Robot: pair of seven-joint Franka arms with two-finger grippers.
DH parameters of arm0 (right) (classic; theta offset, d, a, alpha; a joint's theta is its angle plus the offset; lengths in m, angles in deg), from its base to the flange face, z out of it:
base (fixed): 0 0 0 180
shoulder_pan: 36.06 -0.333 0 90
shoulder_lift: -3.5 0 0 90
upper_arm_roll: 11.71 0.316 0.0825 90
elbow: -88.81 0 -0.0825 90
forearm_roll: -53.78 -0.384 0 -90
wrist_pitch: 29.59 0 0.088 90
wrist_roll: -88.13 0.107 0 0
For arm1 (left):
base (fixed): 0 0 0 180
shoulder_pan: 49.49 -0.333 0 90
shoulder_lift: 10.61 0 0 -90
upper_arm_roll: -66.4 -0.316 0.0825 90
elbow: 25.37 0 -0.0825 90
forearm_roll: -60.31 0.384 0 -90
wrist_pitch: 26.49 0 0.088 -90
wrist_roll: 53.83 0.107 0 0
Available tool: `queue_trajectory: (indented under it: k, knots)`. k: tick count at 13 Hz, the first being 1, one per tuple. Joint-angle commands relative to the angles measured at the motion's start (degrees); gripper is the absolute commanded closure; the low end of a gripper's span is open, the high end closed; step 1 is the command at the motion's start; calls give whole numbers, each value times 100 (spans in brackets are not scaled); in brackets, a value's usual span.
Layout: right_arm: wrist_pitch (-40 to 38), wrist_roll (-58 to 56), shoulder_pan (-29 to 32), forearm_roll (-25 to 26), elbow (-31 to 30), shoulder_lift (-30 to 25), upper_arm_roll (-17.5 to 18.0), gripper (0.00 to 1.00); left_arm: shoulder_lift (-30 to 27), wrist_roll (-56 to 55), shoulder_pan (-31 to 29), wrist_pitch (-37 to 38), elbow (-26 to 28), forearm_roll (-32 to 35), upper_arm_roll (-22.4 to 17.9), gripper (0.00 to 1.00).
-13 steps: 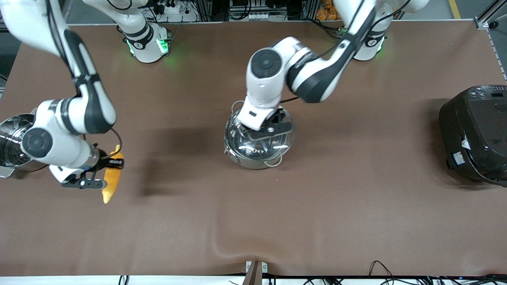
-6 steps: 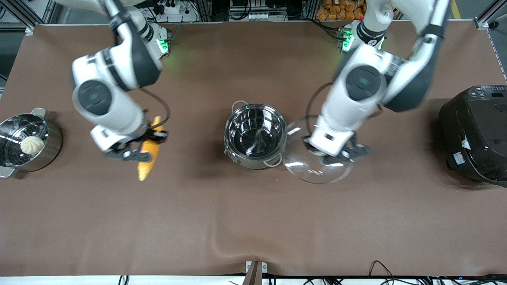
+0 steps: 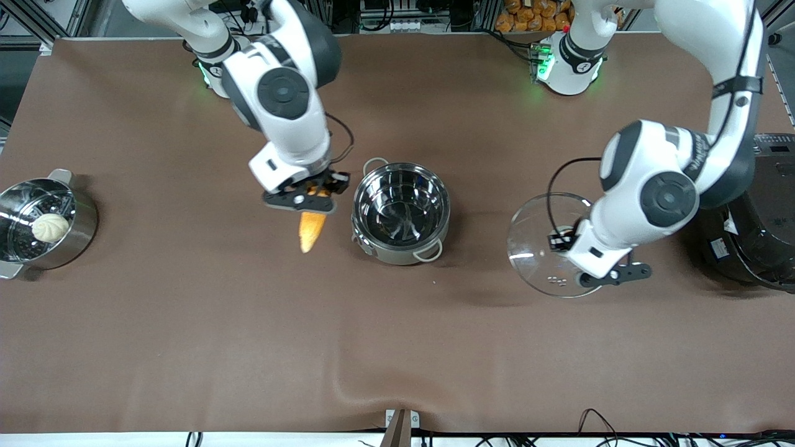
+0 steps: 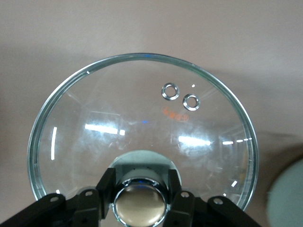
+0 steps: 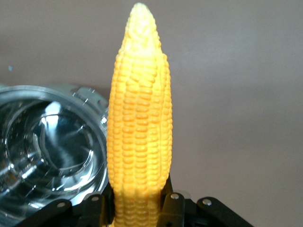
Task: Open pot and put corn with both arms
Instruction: 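Lower the right gripper's corn into the pot while the left gripper lowers the lid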
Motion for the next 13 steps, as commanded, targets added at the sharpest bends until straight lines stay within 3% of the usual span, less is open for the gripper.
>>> queue_trajectory:
  k: [1, 4, 8, 13]
  knots:
    - [394, 464, -451, -46, 94, 224, -67, 100, -238, 79, -152, -502, 806, 22, 92, 100]
    - [616, 1002, -1058, 15, 347, 785, -120, 100, -396, 79, -399, -2100, 2142, 13, 92, 100]
    - [712, 1441, -1349, 15, 884, 1550, -120, 100, -405, 79, -408, -2630, 2671, 5, 83, 100]
    - [1152, 1504, -1402, 7, 964, 1797, -120, 100, -423, 71, -540, -3177, 3165, 13, 83, 100]
